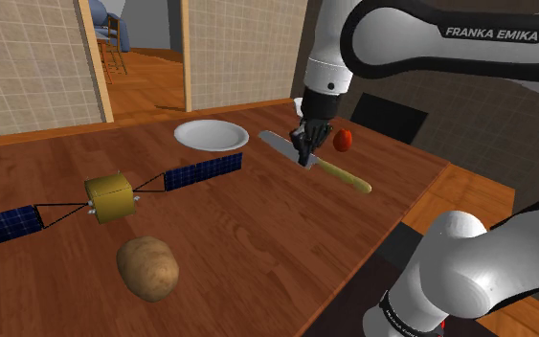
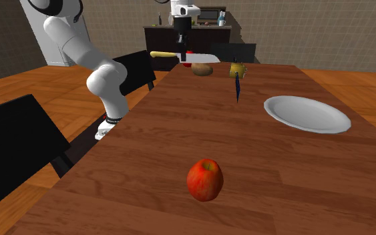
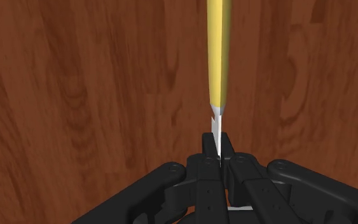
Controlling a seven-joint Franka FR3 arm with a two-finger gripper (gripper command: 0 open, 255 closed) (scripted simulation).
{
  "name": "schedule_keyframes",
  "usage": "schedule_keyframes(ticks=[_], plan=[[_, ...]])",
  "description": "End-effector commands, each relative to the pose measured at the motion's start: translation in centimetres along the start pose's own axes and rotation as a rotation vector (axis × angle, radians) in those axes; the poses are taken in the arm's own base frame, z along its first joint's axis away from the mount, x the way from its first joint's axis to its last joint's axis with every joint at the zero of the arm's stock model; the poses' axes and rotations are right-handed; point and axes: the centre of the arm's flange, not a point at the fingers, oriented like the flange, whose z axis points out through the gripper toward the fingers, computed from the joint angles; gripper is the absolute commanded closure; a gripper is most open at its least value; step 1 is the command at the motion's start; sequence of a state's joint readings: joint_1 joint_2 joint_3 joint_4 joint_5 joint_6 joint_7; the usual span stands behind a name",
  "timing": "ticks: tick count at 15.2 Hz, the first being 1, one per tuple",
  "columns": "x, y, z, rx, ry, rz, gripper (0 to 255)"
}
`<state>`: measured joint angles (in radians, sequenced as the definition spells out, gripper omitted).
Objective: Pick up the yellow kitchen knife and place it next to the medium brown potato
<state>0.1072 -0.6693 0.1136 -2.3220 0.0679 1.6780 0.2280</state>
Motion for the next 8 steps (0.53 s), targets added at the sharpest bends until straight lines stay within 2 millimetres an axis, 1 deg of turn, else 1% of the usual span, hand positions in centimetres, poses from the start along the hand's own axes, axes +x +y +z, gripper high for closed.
schedule_keyframes(ticks=[1, 8], plan=[[-1.5, -2.3, -0.1, 0.0, 0.0, 0.002, 255], [-6.4, -10.1, -0.1, 0.0, 0.0, 0.002, 255]])
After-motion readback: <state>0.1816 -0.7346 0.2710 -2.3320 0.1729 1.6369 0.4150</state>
